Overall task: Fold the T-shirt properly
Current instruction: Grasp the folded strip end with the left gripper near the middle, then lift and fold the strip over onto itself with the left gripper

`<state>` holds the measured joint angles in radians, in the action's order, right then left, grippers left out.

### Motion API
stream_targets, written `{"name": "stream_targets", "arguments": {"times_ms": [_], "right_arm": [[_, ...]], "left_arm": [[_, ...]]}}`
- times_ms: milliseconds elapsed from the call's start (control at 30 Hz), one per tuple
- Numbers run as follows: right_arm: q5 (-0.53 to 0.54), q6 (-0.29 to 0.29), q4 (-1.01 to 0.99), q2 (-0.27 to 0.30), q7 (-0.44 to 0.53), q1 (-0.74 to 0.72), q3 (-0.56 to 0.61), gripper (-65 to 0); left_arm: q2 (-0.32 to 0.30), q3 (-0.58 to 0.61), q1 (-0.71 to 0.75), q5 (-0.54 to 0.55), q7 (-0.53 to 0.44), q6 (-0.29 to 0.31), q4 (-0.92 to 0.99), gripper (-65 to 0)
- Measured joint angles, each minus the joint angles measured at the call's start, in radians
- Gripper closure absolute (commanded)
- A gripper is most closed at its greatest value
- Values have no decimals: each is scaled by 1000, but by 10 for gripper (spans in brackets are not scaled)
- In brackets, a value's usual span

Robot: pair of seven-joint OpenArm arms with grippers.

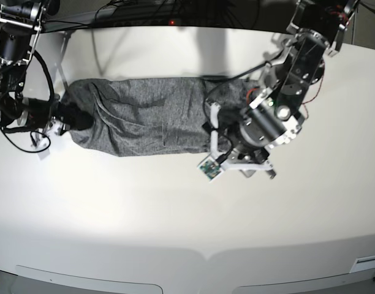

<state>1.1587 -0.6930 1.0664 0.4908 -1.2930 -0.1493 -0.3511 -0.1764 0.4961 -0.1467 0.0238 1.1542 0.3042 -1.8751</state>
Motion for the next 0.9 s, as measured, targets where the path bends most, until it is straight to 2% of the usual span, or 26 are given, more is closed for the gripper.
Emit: {"name": "stream_targets", "arguments": {"times_ms": [133, 267, 400, 467, 600, 767, 900], "right_arm": [[87, 0, 73, 0, -18, -5, 1, 0], [152, 0, 122, 0, -22, 0, 28, 0], [181, 0, 179, -14, -20, -2, 86, 0], [180, 0, 206, -47, -21, -2, 117, 0], [180, 0, 266, -152, -27, 0, 160, 0], [179, 0, 306, -282, -25, -13, 167, 0], [155, 0, 307, -377, -24, -47, 164, 0]], "left_arm": [[-56, 0, 68, -4, -15, -61, -14, -319], [-112, 1, 146, -5, -79, -92, -14, -319], [-142, 1, 201, -34, -88, -116, -14, -319], [-141, 1, 212, -65, -88, -138, -14, -319], [-140, 0, 210, -122, -87, -182, -14, -319], [-142, 1, 210, -212, -43, -248, -14, -319], [-139, 0, 210, -268, 7, -274, -14, -319]]}}
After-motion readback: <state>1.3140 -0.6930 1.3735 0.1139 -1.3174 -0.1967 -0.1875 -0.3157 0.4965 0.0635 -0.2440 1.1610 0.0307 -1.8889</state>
